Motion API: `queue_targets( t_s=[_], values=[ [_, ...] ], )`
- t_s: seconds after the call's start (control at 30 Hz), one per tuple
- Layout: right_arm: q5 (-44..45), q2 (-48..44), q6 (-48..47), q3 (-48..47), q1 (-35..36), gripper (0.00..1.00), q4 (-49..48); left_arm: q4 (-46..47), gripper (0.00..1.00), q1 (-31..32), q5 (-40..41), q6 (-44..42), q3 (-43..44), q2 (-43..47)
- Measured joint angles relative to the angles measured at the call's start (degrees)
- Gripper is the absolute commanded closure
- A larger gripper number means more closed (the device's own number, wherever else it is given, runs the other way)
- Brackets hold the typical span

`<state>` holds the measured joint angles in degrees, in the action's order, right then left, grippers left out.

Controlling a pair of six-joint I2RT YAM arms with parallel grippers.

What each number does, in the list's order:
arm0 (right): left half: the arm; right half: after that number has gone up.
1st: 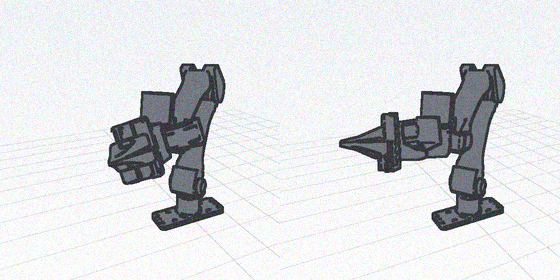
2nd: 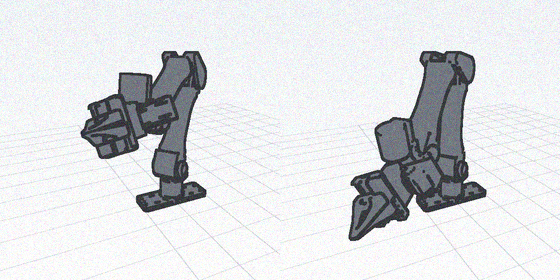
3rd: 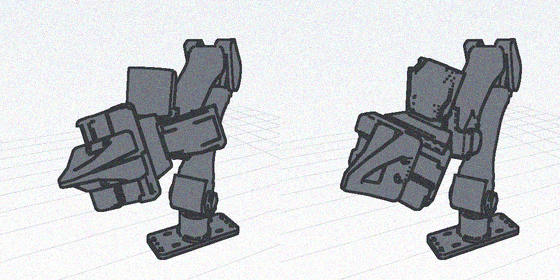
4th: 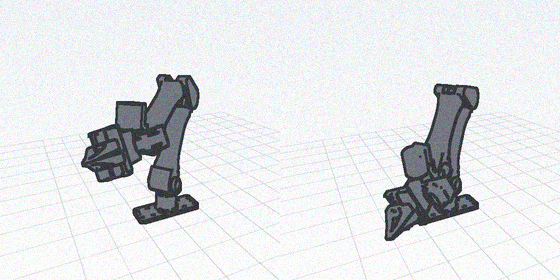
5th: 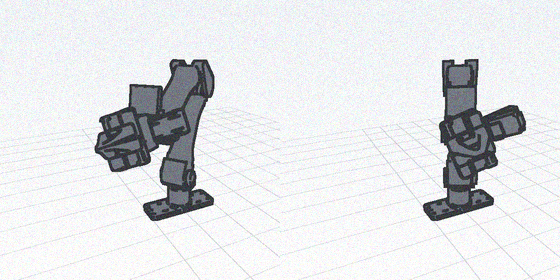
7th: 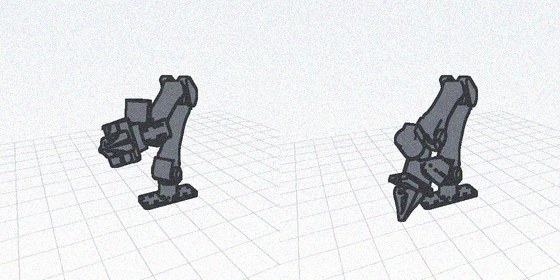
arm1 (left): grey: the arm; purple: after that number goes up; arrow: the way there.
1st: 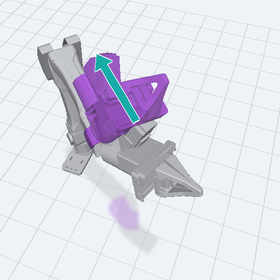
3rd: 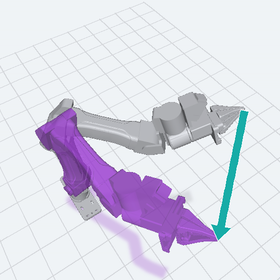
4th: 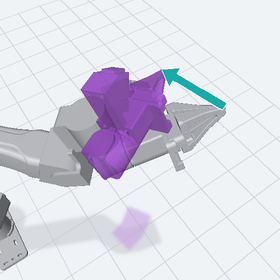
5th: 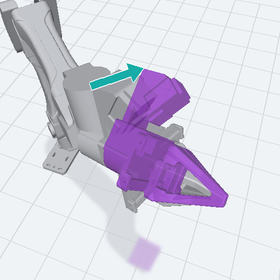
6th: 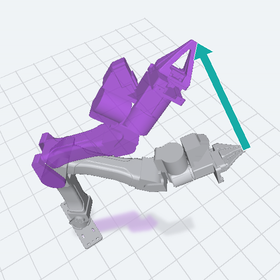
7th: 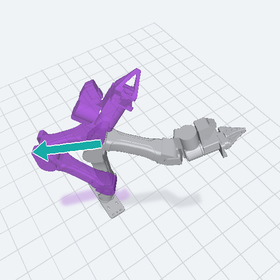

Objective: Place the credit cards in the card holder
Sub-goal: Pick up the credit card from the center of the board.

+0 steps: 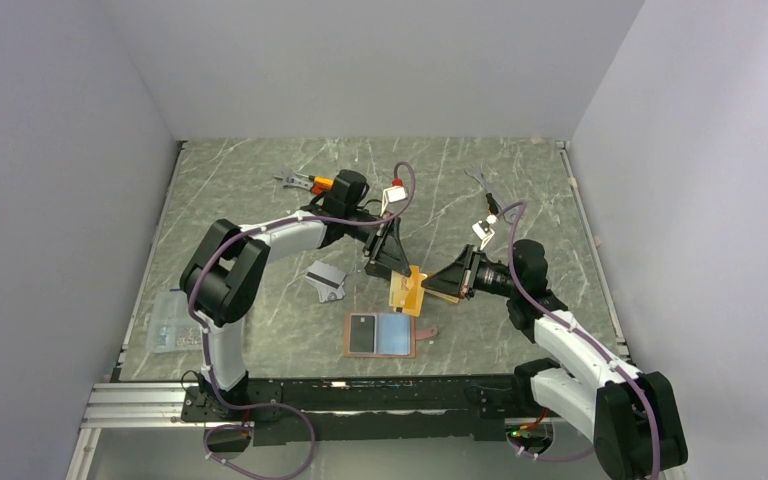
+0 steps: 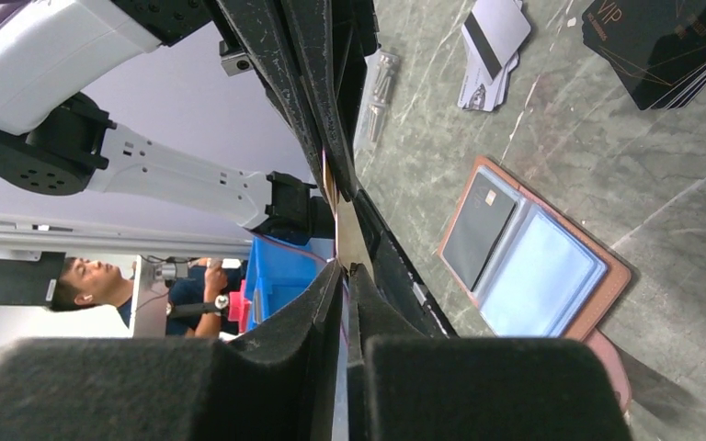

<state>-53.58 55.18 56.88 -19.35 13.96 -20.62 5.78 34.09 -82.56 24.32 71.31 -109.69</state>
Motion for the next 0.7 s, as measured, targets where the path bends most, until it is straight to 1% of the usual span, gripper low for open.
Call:
queue_targets(
  t_s=[0.1,0.23,0.27,0.33,0.5,0.57,0.63,0.7],
  values=[
    [-0.02,0.22,0.26,0.00,-0.02,0.86,-0.24,1.49,1.00,-0.04,-0.20,1.38,-0.31,0.02],
    [-0.11,1.25,0.83,0.00,-0.04,0.79,-1.36,5.53,1.00,-0.04,-0.20,4.72,-1.68,0.02],
    [-0.11,1.51,1.22,0.00,-0.04,0.79,-1.79,6.73,1.00,-0.04,-0.20,5.73,-2.03,0.02],
    [-0.13,2.16,1.57,0.00,-0.02,0.83,-2.93,9.33,1.00,-0.04,-0.20,7.82,-2.69,0.02],
    [-0.39,4.07,2.56,-0.07,0.42,1.00,-5.18,16.13,1.00,-0.04,-0.20,13.42,-3.69,0.02],
    [-0.63,4.17,2.86,-0.07,0.50,1.00,-6.23,18.27,1.00,-0.17,-0.15,15.39,-3.91,0.02],
    [-0.74,4.15,2.91,-0.15,0.50,1.00,-6.91,19.56,0.96,-0.28,-0.20,16.85,-3.96,0.02],
    [-0.66,3.89,2.47,-0.39,0.50,1.00,-6.54,20.52,0.95,-0.31,-0.20,17.57,-3.96,0.02]
  ],
)
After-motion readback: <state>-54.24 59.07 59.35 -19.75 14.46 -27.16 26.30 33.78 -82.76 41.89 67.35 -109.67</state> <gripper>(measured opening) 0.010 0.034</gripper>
